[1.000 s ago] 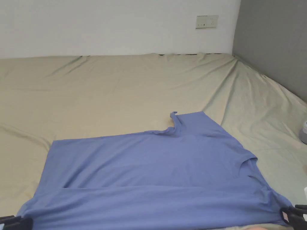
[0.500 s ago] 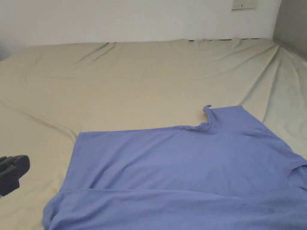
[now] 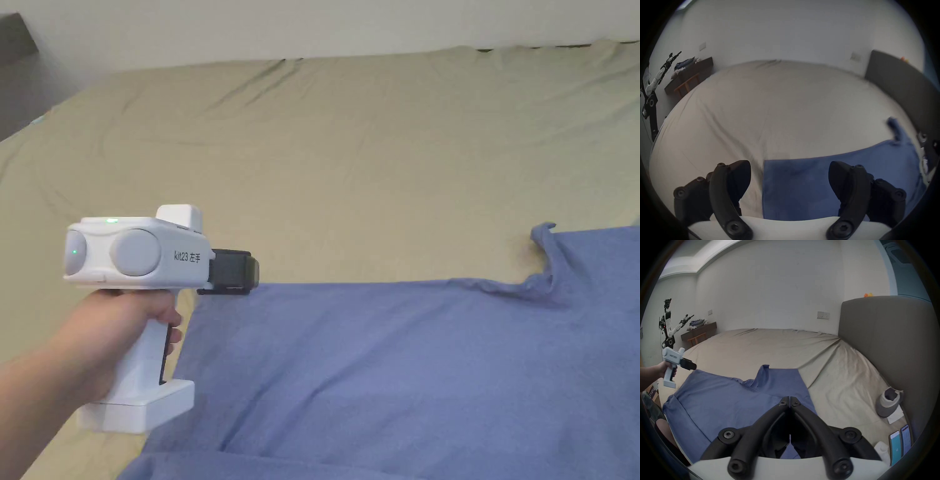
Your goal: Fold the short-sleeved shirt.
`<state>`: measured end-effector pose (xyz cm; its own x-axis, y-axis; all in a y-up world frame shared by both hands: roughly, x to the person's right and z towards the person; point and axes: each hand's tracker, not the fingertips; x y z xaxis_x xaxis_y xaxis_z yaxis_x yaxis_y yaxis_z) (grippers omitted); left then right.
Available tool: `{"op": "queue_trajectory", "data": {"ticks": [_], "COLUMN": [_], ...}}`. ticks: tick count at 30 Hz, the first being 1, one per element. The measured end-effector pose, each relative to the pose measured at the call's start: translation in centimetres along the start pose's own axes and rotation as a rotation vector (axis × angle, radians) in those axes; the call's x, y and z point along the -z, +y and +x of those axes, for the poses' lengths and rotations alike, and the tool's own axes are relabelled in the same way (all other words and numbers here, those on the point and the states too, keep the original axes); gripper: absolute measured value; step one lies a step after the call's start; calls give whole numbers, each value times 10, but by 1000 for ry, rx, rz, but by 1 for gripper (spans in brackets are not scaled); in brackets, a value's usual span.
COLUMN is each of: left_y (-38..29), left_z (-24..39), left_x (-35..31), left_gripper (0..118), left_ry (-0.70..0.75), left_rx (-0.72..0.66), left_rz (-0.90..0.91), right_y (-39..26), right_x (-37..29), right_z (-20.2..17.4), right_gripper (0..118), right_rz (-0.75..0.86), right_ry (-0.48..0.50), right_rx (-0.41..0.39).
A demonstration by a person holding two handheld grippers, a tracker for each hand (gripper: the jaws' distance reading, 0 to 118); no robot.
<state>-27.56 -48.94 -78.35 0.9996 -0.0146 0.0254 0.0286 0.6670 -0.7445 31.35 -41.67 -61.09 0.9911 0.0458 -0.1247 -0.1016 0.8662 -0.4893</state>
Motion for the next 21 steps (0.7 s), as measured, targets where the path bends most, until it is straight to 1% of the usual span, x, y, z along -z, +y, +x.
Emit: {"op": "queue_trajectory", "data": {"ticks": [1, 2, 3, 4, 5, 6, 7, 8, 9, 10, 11, 12, 13, 14, 15, 16, 17, 18, 19, 20, 21], "left_y": [-4, -11, -15, -18, -11, -12, -15, -15, -16, -13, -10, -8, -6, -4, -2, -2, -1, -3, -3, -3, -4], "left_z": [-1, 3, 5, 4, 7, 9, 14, 18, 21, 21, 21, 18, 15, 12, 11, 11, 10, 7, 6, 5, 5], "left_x": [12, 23, 30, 24, 13, 8, 5, 0, -7, -13, -21, -29, -36, -42, -46, -49, -50, -45, -45, -44, -43], "left_gripper": [96, 88, 64, 62, 42, 0, 0, 0, 0, 0, 0, 0, 0, 0, 0, 0, 0, 0, 0, 0, 0], "left_ry": [14, 28, 41, -1, 23, -8, -100, -42, -29, -53, -62, -63, -75, -91, -93, -85, -84, -88, -90, -91, -91], "left_rx": [12, 24, 34, 18, -4, 13, 1, -2, 71, 95, 84, 56, 30, 12, 27, 34, 40, 44, 42, 36, 34], "left_rz": [-21, -68, -124, -101, -24, -55, -92, -82, -68, -50, -15, 7, 34, 57, 58, 70, 67, 70, 73, 70, 67], "right_y": [-1, -2, -6, -6, -6, -4, -2, 2, 6, 10, 17, 22, 26, 30, 32, 32, 29, 26, 25, 21, 16], "right_x": [7, 14, 16, 21, 27, 34, 35, 42, 51, 60, 69, 82, 94, 112, 125, 140, 157, 171, 178, 186, 191], "right_z": [0, 1, 3, 6, 9, 11, 9, 12, 16, 19, 19, 22, 27, 34, 35, 37, 43, 48, 48, 49, 50], "right_gripper": [0, 0, 0, 0, 0, 0, 0, 0, 0, 0, 1, 8, 30, 61, 100, 113, 112, 100, 82, 48, 1], "right_rz": [-15, -29, -40, -48, -58, -66, -72, -78, -94, -115, -122, -128, -151, -187, -238, -272, -327, -359, -365, -378, -401], "right_ry": [8, 13, 18, 23, 26, 24, 16, 15, 29, 55, 55, 39, 15, 9, -8, -35, -47, -65, -86, -94, -83], "right_rx": [-5, -7, -4, 0, 0, -6, -12, -9, 8, 27, 17, 2, -29, -46, -32, -9, 7, 8, 8, 22, 25]}}
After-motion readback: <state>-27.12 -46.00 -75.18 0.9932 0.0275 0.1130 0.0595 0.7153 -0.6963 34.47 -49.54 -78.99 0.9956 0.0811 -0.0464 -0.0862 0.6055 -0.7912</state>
